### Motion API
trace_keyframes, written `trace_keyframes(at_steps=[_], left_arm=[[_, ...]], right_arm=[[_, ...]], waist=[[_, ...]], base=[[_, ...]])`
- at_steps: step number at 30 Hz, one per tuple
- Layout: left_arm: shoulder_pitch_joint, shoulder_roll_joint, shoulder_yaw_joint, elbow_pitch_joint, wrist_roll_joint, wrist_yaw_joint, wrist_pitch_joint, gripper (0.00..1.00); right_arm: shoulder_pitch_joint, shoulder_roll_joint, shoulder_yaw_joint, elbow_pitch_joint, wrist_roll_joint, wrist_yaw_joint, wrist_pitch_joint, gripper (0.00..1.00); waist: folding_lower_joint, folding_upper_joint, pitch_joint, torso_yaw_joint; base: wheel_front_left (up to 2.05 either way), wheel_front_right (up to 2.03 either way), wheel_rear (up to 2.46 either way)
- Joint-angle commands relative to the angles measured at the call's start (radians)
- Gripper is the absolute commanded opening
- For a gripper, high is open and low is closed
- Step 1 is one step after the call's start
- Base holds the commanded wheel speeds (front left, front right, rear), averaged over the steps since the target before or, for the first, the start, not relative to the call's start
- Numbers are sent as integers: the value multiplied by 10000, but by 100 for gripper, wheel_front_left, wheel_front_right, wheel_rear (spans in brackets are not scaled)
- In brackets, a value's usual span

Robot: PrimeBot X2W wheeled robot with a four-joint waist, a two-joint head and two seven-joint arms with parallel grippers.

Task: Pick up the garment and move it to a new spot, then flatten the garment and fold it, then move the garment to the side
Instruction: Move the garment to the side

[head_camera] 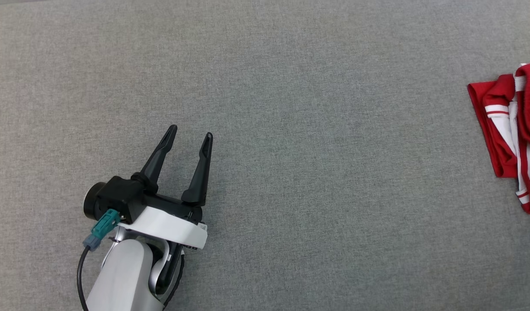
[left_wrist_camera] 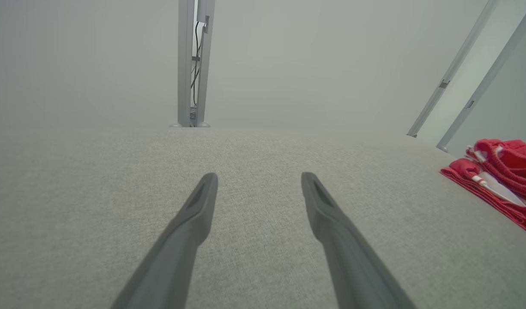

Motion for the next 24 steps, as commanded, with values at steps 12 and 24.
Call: trace_keyframes(at_steps=[12, 24], left_arm=[[-127, 48, 119, 147, 15, -45, -7, 100], [402, 46, 25, 133, -380, -38, -7, 100]], right_arm=[[-191, 500, -301, 639, 28, -5, -56, 100], [-1591, -285, 361, 185, -1026, -5, 1279, 100]], waist=[[0, 0, -130, 18], [0, 0, -1147, 176]], base=[[0, 0, 0], [0, 0, 0]])
